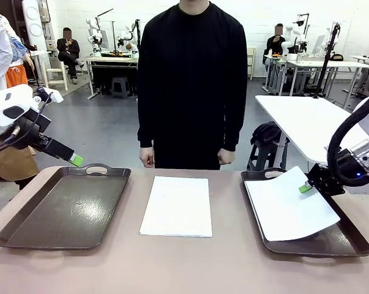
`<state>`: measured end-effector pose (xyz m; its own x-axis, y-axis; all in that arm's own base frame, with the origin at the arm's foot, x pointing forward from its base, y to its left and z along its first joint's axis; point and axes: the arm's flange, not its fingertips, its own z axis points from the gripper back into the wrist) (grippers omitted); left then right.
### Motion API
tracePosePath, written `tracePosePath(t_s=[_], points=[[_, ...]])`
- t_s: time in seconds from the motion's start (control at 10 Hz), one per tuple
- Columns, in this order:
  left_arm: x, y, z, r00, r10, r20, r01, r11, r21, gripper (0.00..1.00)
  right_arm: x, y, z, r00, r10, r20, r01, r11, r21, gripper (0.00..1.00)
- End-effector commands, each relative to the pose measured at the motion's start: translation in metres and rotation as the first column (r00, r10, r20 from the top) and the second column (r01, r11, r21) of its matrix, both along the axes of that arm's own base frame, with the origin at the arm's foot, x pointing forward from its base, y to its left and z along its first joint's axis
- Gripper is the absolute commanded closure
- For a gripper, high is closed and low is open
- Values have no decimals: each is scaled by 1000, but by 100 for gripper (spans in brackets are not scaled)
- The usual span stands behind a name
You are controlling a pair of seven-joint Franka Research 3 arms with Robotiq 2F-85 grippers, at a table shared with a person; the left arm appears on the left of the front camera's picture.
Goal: Sort the A4 documents.
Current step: Place the A4 Paper in the designated Handle tray.
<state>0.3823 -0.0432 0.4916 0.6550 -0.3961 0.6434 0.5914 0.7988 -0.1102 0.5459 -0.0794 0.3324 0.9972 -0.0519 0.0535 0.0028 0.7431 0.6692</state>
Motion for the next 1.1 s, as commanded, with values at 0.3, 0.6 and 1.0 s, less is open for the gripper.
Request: tracePosePath(t_s=[0.3,0.6,1.0], points=[[1,2,-1,1000,-2,-1,2,1000,-8,0,-6,0,17,998,-64,4,64,987,-150,8],[1,2,-1,1000,-2,-1,2,1000,-8,0,-3,-2,21,998,-69,0,68,984,-167,0],[1,2,-1,1000,-2,-1,2,1000,-8,0,0,-6,21,998,-54,14,55,989,-136,0]])
